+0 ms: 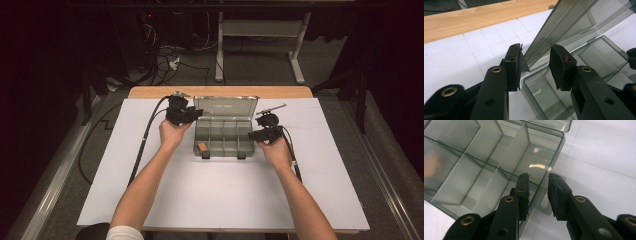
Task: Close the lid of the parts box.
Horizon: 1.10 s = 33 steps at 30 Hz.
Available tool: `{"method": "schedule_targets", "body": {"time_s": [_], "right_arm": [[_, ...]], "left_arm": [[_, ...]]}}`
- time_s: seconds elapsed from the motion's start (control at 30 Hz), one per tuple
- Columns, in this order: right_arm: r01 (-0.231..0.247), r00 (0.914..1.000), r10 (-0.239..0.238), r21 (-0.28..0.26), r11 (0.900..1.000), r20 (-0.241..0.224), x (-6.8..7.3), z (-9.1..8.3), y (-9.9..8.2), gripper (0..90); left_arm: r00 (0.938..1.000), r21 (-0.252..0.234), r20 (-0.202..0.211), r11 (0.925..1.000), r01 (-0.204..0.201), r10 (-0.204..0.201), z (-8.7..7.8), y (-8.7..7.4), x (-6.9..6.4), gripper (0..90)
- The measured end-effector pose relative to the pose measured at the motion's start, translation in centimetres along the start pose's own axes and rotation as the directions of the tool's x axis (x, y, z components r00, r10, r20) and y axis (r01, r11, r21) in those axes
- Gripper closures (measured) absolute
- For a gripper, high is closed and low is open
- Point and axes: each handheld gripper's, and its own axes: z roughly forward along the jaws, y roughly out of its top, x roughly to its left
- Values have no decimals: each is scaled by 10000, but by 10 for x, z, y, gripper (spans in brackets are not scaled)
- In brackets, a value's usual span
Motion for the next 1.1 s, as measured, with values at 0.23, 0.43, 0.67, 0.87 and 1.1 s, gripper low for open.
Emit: {"method": "schedule_targets", "body": {"time_s": [0.23,0.43,0.67,0.87,1.1], "right_arm": [[-5,10000,6,-30,10000,21,0,0,0,709],[57,10000,-57,-83,9999,33,0,0,-1,709],[117,9999,-116,-109,9999,27,0,0,-2,710],[261,9996,-260,-197,9995,68,1,0,-3,711],[351,9994,-349,-220,9991,69,1,0,-3,711]], "left_arm": [[10000,-2,26,10000,57,-57,-2,-2,-1,618],[9999,-34,91,9999,143,-143,-2,-4,0,621],[9998,60,137,9999,113,-114,-1,-8,0,622],[9998,125,170,9998,131,-134,-1,-10,0,623],[9998,207,178,9997,99,-103,1,-11,2,627]]}}
